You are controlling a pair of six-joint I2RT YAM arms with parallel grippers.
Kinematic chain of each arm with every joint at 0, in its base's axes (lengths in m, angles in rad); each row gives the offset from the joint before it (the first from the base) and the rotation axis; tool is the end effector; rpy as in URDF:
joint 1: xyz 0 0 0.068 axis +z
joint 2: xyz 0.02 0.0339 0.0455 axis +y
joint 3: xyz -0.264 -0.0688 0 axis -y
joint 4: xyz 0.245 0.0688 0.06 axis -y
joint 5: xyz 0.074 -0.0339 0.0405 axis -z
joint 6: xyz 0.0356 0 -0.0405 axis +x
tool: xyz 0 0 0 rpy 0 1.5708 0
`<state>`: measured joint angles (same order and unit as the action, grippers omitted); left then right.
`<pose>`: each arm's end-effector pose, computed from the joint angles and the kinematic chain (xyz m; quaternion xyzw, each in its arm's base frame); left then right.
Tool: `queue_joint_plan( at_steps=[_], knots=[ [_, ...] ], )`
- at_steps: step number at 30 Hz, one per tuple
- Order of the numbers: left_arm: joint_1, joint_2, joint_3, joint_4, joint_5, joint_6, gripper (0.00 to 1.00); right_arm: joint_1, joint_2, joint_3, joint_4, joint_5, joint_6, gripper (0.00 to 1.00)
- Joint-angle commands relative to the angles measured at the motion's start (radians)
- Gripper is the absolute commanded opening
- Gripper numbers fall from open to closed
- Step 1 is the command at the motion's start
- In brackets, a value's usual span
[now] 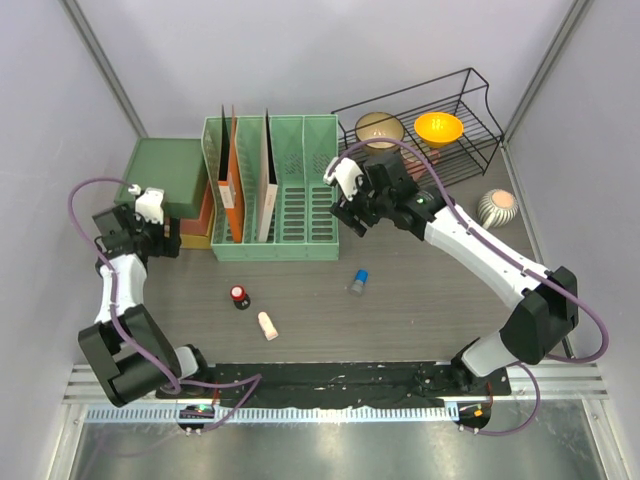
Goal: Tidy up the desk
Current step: Open the drawer in the storage box.
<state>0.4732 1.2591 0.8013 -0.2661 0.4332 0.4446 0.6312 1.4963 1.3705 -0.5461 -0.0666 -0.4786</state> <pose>0.2427 0.1075 0.2399 0.0756 0.8915 0.0021 0.4466 0.2704 0.2006 0.3374 -0.4866 0.7575 0.0630 0.4307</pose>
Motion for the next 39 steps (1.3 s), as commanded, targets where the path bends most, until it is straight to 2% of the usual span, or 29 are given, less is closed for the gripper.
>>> queue_joint_plan(
  at_steps=[1,3,8,22,32,39],
  knots=[
    [-0.002,0.036,-0.036,0.172,0.038,-0.018,0.79,-0.001,-0.015,-0.001,0.037,-0.013,0.008,0.77],
    [-0.002,0.049,-0.05,0.211,0.041,-0.024,0.74,-0.001,-0.01,-0.002,0.038,-0.013,0.006,0.77],
    [-0.002,0.049,-0.131,0.393,0.053,-0.038,0.73,-0.001,-0.008,-0.007,0.038,-0.012,0.003,0.77],
    [0.008,-0.021,-0.247,0.576,0.062,-0.092,0.7,-0.001,0.03,-0.004,0.021,-0.009,0.002,0.77],
    [0.054,-0.043,-0.243,0.577,0.13,-0.119,0.63,-0.002,0.047,-0.002,0.014,-0.01,0.0,0.77],
    [0.054,-0.023,-0.225,0.581,0.157,-0.112,0.55,-0.002,0.047,0.002,0.006,-0.01,0.001,0.77]
  ],
)
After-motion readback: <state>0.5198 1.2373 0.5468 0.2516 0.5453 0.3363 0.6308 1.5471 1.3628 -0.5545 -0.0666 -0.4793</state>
